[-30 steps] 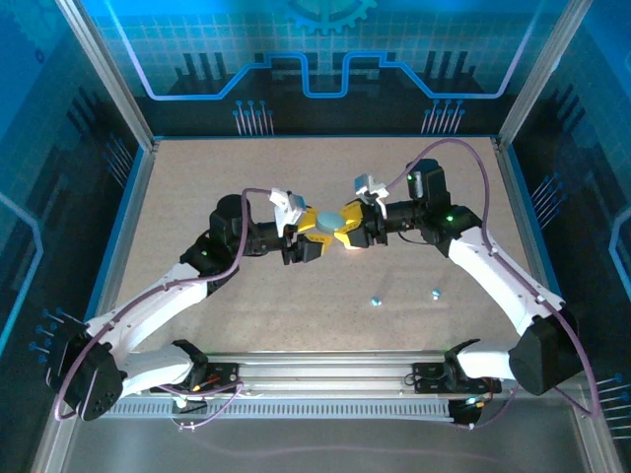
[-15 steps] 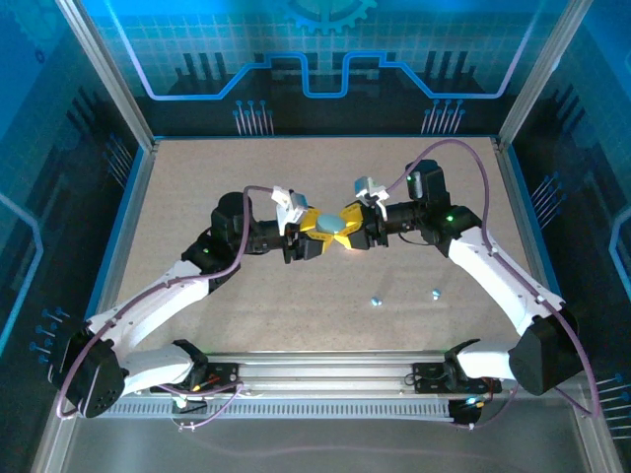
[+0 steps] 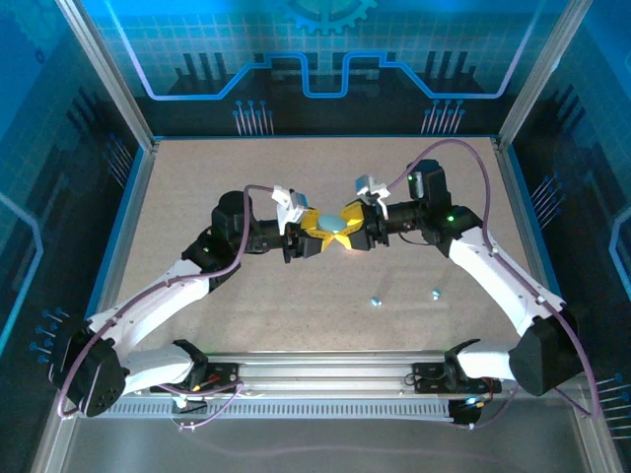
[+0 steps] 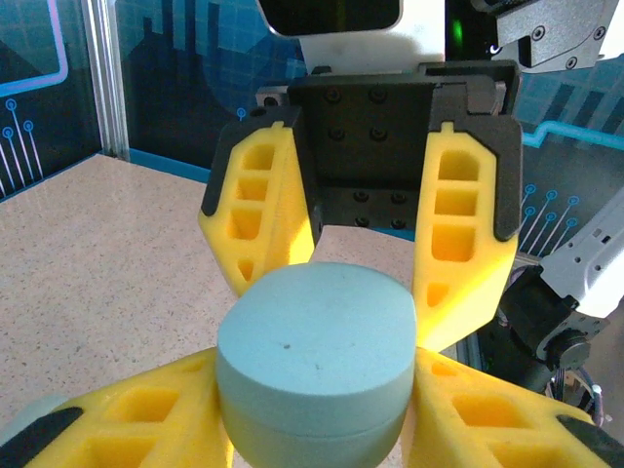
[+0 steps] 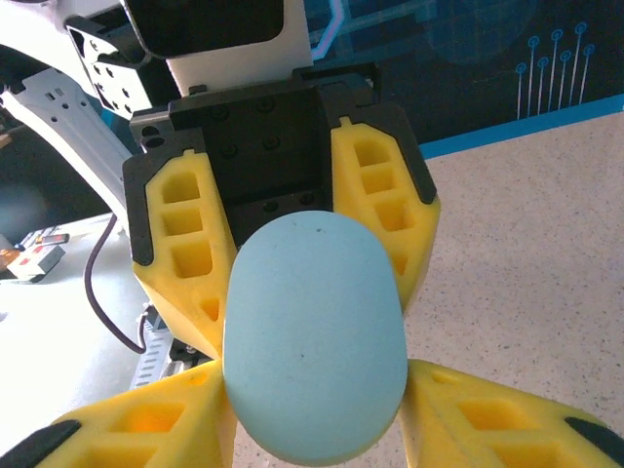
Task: Insert wireless bluetooth earbuds into charging case
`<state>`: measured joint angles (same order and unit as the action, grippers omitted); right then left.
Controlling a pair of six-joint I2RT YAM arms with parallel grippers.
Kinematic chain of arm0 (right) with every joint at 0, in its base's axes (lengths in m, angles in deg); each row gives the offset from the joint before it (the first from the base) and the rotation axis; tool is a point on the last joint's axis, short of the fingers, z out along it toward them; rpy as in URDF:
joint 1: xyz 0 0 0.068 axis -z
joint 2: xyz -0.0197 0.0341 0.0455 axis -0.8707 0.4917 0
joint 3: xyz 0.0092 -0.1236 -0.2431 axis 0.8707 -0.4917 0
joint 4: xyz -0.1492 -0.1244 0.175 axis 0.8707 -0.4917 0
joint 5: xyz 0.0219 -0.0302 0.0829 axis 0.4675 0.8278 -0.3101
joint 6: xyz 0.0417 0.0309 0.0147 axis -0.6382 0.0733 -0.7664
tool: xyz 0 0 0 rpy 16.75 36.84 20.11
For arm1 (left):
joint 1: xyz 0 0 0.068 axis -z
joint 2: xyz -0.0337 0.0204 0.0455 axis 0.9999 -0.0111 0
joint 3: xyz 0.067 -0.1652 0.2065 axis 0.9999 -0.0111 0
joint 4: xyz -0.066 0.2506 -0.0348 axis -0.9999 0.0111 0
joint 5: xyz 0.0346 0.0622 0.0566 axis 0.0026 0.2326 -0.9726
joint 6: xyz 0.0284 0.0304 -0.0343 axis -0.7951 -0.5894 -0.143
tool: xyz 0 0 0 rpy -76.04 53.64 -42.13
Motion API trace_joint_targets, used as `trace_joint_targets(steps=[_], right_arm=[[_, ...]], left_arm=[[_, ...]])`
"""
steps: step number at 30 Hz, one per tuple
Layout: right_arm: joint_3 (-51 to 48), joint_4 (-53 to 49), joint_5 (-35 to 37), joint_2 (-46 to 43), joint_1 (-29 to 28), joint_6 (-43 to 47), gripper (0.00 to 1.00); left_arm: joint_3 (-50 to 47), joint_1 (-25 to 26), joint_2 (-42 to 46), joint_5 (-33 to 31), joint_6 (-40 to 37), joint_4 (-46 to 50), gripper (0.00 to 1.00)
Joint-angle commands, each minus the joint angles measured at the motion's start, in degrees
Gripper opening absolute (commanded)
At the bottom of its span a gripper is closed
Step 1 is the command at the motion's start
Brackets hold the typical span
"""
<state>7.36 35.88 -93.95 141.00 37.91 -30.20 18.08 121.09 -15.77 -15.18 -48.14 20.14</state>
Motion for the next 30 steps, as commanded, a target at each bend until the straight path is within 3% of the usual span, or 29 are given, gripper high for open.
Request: trace_joint_targets(steps=[1,10,20,23,30], right_arm=[[-0.5,5.0,1.1,-1.6,2.1,-3.7,0.49],[-0.3,4.7,6.0,-1.0,2.6,-5.0,0.51],[1.7,0.4,7.0,0.0,-0.1,-0.8,0.39],[2.2,0.5,7.0,0.3,-0.5,-0.9,0.3],[2.9,0.6,8.2,-0.8,-0.7,-0.9,0.19]], left_arm=[[0.9,0.5,0.7,3.0,-2.5,3.6,0.42],[1.1,0.5,0.7,3.4,-2.0,3.1,0.42],[1.0,0.5,0.0,4.1,-0.4,1.2,0.42],[1.0,0.8,-0.2,4.2,-0.2,1.0,0.42],[1.0,0.9,-0.3,3.5,-0.2,1.9,0.46]])
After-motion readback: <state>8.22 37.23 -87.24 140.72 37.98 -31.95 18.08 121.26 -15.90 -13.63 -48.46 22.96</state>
